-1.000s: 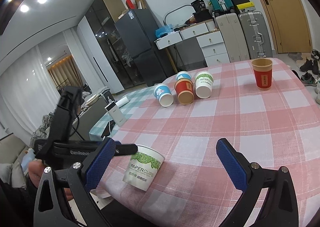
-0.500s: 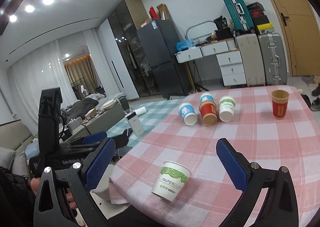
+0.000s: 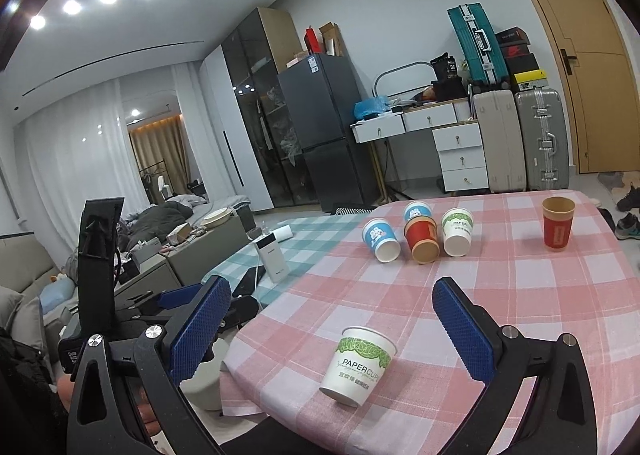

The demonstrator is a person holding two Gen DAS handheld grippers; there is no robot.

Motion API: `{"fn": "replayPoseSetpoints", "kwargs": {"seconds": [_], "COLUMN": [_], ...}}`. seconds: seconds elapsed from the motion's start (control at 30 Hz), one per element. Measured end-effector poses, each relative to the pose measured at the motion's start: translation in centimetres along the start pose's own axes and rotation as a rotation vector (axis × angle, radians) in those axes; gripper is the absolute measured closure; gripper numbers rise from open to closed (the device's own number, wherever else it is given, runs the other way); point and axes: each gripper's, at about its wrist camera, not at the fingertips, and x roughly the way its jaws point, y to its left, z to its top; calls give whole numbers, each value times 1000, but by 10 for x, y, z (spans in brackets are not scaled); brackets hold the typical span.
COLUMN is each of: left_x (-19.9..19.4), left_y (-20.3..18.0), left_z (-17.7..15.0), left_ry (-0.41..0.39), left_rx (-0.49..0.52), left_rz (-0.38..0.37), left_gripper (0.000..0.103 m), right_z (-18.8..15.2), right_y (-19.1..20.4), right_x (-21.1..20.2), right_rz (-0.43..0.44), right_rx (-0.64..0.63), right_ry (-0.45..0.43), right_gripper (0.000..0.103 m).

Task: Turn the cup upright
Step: 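Move the right tool to the upright white cup and grasp its body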

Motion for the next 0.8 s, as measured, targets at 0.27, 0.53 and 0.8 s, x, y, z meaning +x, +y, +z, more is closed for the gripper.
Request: {"fn": "replayPoseSetpoints", "kwargs": {"seconds": [0.27, 0.53, 0.8], "left_x": [11, 39, 72], "left_y": [5, 25, 54], "left_z": [-7, -20, -37], "left_ry": [19, 68, 146], "left_rx": [-28, -63, -119], "left_rz": [-13, -5, 10], "left_gripper": [0, 0, 1], "right_z": [-9, -37, -57], "right_y": [-24, -72, -96], "right_x": [36, 133, 210], "right_rz": [13, 78, 62], "right_rx": [129, 342, 439], "right_ry": [165, 551, 851], "right_gripper": [0, 0, 0]}}
